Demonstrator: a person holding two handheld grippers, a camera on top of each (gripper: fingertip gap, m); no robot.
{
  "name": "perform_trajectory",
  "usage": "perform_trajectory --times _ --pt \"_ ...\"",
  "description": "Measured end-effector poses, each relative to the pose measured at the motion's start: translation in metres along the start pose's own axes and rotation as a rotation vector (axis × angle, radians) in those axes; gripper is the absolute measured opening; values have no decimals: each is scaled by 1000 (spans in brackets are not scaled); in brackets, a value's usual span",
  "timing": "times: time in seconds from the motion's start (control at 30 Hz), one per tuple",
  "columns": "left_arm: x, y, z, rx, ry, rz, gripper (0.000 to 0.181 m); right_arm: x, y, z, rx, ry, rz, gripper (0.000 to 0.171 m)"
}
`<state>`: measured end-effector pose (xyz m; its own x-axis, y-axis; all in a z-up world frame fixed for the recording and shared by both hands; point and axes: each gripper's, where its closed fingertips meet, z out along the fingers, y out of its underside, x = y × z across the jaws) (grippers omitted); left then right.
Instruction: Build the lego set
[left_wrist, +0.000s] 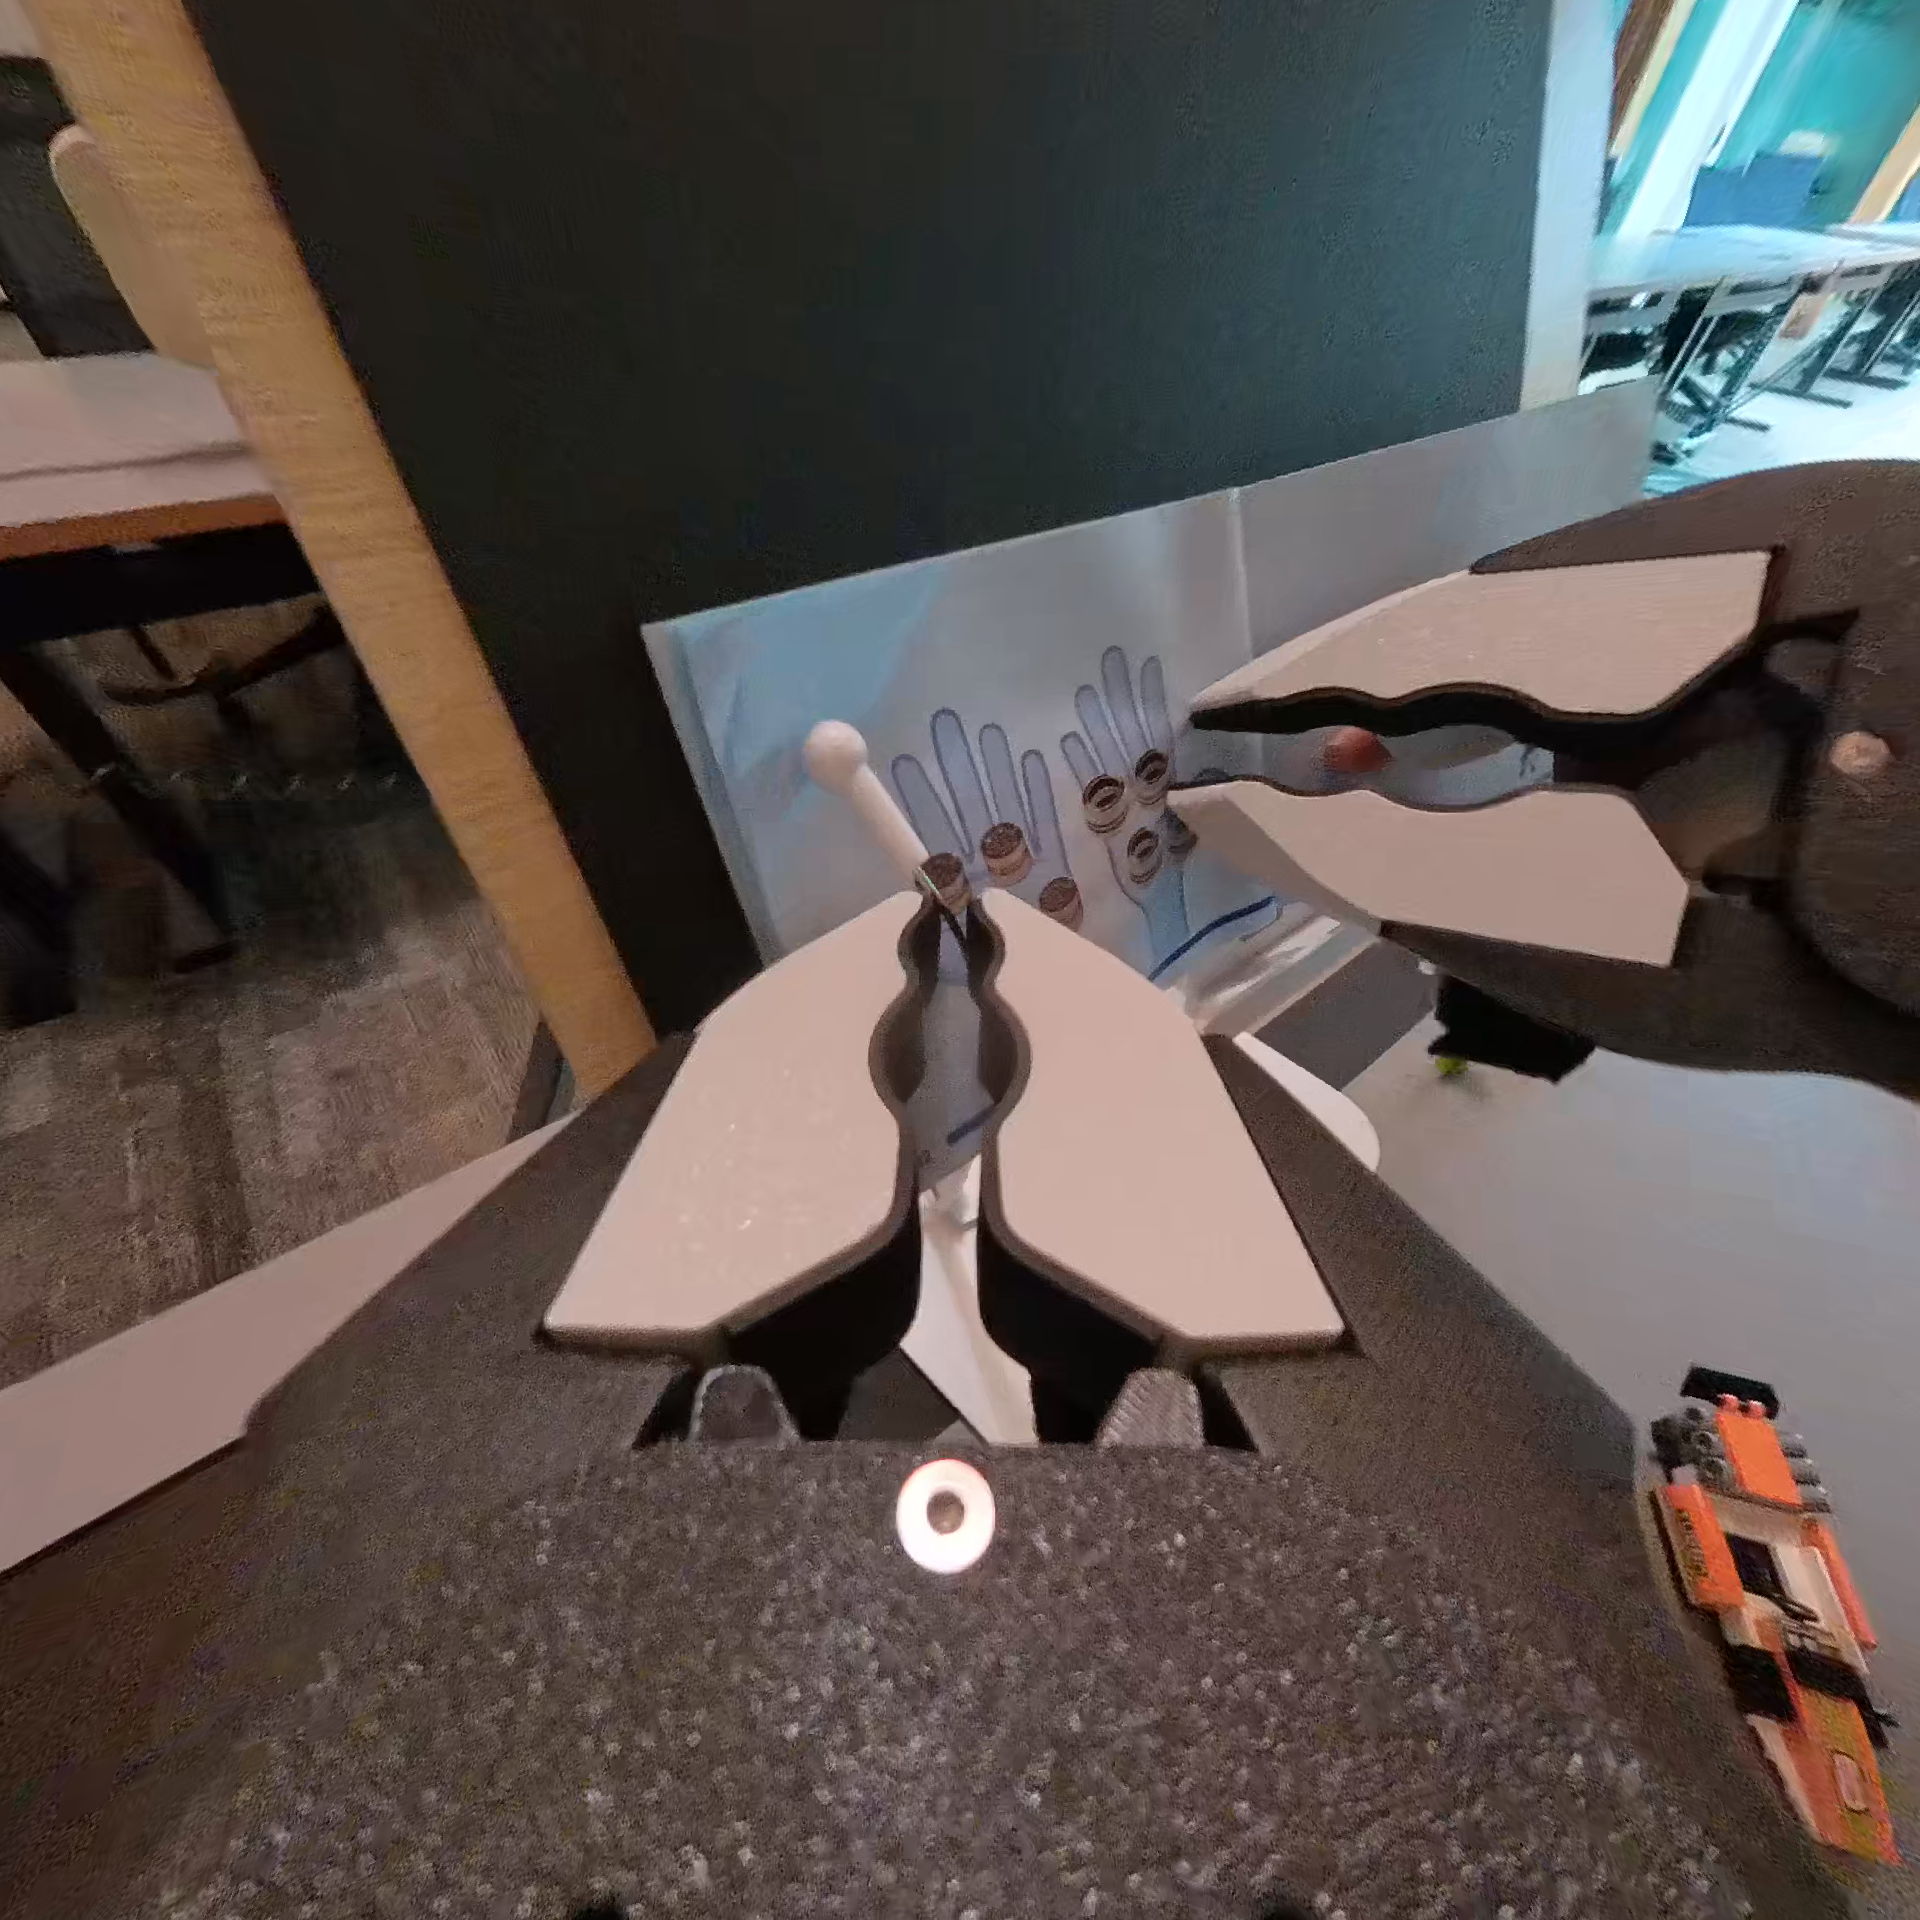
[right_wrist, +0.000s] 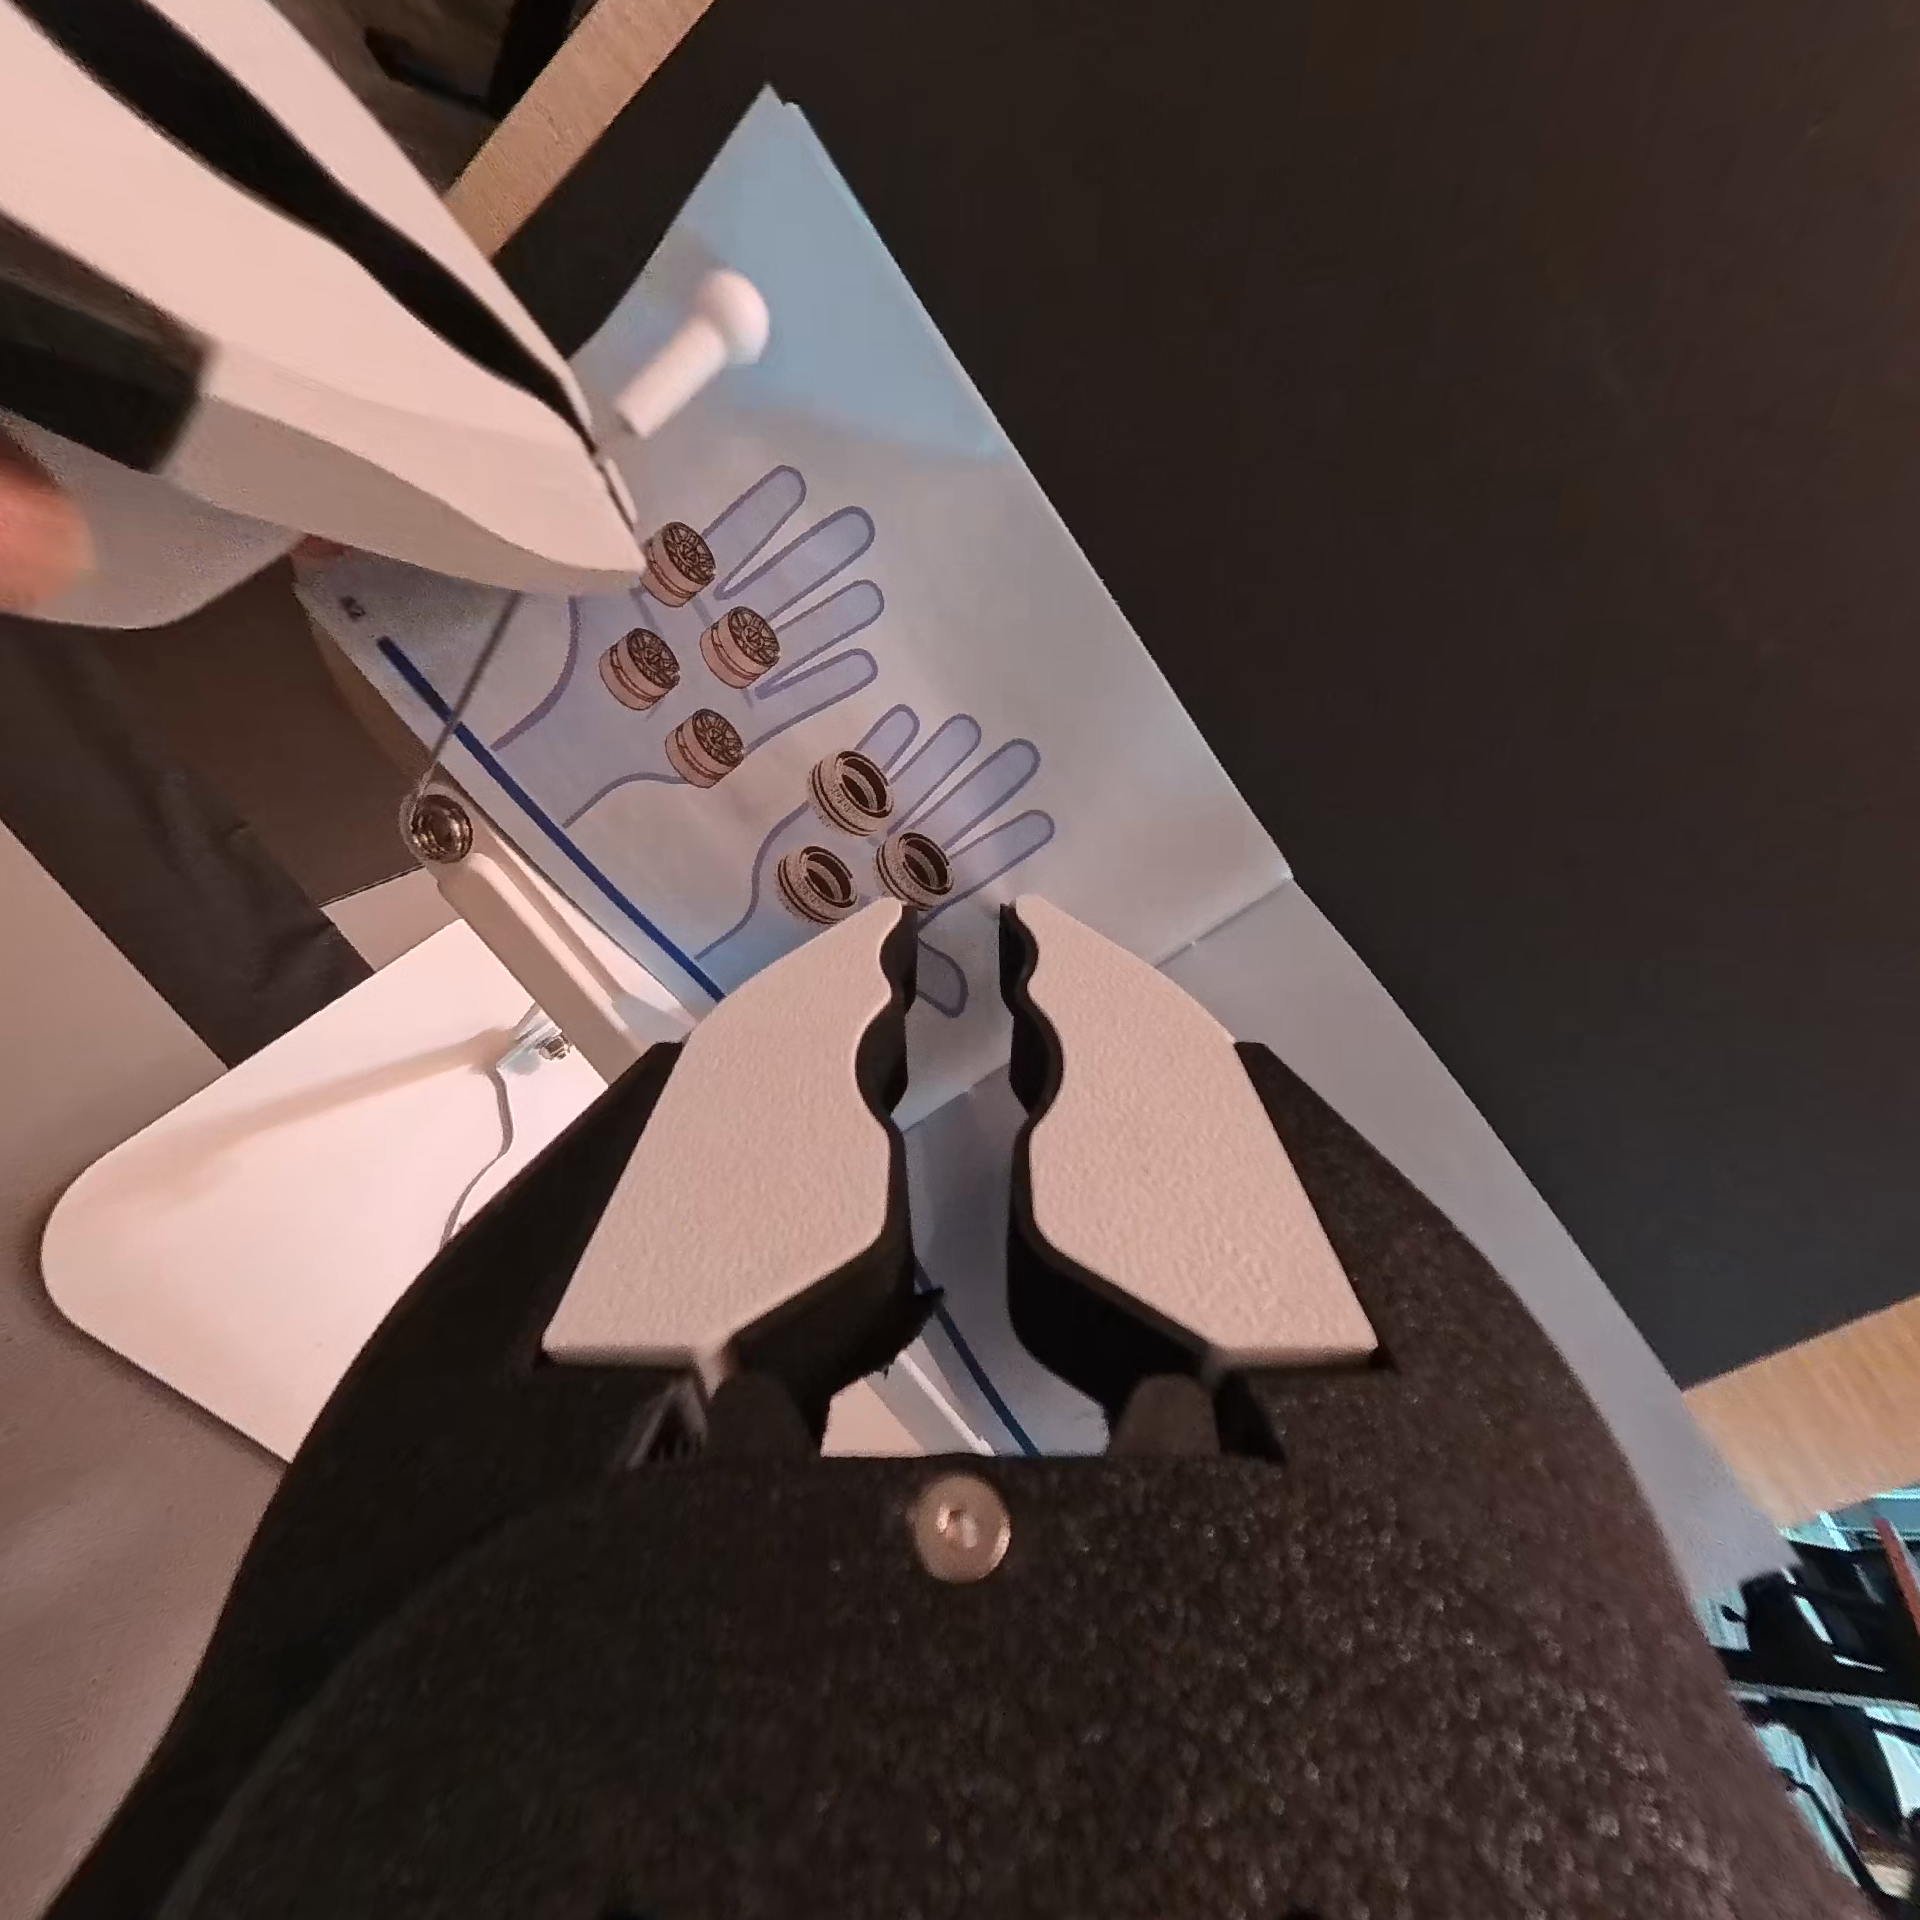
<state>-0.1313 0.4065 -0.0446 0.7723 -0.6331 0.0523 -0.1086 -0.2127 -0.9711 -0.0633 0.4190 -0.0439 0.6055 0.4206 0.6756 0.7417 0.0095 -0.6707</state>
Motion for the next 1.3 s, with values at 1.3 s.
perform_trajectory --times 1.3 --pt "83 14 61 -403 -93 457 0 58 113 -60 175 -102 622 17"
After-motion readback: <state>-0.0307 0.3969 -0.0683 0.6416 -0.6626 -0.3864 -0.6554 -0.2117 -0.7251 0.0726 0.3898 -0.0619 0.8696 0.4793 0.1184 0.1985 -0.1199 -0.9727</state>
